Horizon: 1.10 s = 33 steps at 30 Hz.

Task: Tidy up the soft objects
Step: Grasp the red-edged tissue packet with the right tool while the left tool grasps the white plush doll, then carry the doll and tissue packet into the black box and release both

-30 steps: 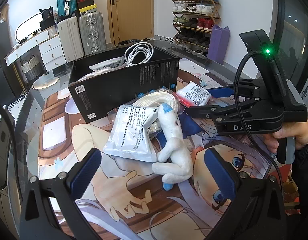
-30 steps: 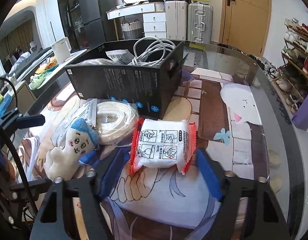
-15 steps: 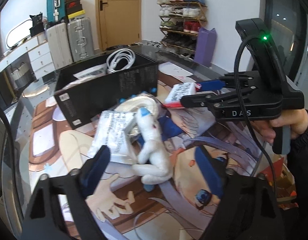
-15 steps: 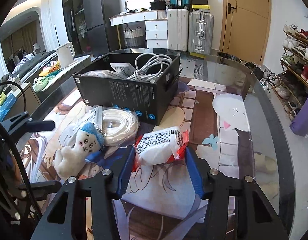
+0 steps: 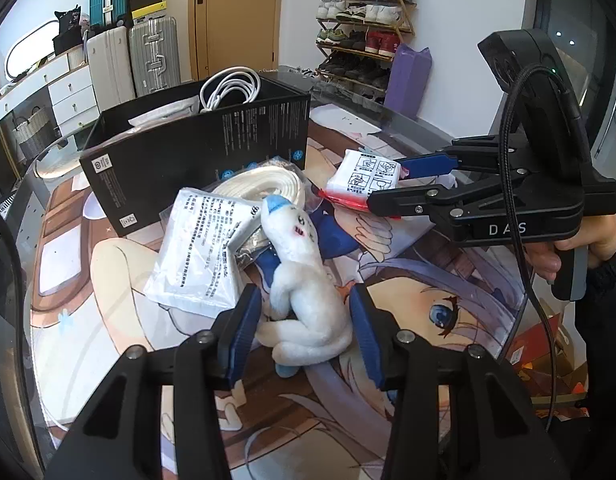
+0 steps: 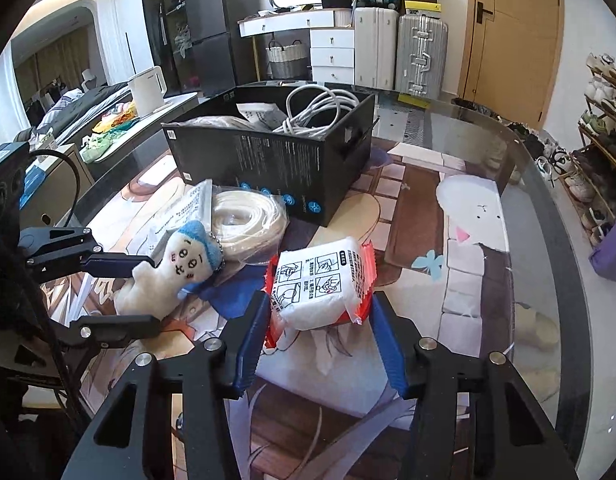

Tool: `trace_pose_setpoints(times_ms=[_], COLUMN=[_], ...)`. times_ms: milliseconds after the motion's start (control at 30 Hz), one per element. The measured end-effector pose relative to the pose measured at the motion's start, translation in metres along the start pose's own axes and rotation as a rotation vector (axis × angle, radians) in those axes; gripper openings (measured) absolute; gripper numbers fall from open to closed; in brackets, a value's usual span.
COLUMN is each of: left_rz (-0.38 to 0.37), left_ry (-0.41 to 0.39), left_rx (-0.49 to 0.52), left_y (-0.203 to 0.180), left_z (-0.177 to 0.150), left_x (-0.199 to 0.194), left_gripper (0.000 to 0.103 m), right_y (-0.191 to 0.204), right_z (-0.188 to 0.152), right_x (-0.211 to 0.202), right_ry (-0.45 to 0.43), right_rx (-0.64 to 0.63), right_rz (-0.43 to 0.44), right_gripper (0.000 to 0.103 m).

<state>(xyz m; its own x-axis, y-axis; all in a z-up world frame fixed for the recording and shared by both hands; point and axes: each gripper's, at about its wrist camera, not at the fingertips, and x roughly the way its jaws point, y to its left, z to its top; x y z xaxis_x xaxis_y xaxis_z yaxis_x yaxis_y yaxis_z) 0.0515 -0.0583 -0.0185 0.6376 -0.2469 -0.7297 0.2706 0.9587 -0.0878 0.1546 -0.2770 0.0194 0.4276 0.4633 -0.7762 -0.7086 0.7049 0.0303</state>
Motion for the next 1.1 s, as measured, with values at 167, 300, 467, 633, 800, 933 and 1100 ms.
trace_pose_setpoints(times_ms=[167, 300, 467, 633, 800, 933, 1100], left_rz=[0.003, -0.002, -0.016, -0.028, -0.031, -0.029, -0.019], left_ry=[0.006, -0.005, -0.022, -0.042, -0.059, -0.082, -0.109], left_rx=[-0.002, -0.002, -0.014, -0.013, -0.025, -0.039, -0.056], left_y=[-0.001, -0.001, 0.002, 0.001, 0.003, 0.009, 0.016], left_z=[-0.001, -0.001, 0.001, 0.003, 0.005, 0.006, 0.009], left_x=[0.003, -0.001, -0.007, -0.015, -0.022, -0.030, -0.037], left_gripper=[0.041, 0.034, 0.033, 0.033, 0.033, 0.033, 0.033], right_y=[0.000, -0.002, -0.001, 0.000, 0.002, -0.001, -0.008], right_z=[0.000, 0.000, 0.001, 0.003, 0.004, 0.004, 0.003], right_x=[0.009, 0.014, 0.017, 0.018, 0.017, 0.012, 0.004], right_ry=[0.003, 0.006, 0.003, -0.006, -0.017, -0.025, -0.039], right_rx=[0.023, 0.045, 0.053, 0.054, 0.033, 0.029, 0.040], right_rz=[0.014, 0.017, 0.011, -0.002, -0.011, -0.016, -0.013], right_gripper=[0.053, 0.054, 0.069, 0.069, 0.061, 0.052, 0.051])
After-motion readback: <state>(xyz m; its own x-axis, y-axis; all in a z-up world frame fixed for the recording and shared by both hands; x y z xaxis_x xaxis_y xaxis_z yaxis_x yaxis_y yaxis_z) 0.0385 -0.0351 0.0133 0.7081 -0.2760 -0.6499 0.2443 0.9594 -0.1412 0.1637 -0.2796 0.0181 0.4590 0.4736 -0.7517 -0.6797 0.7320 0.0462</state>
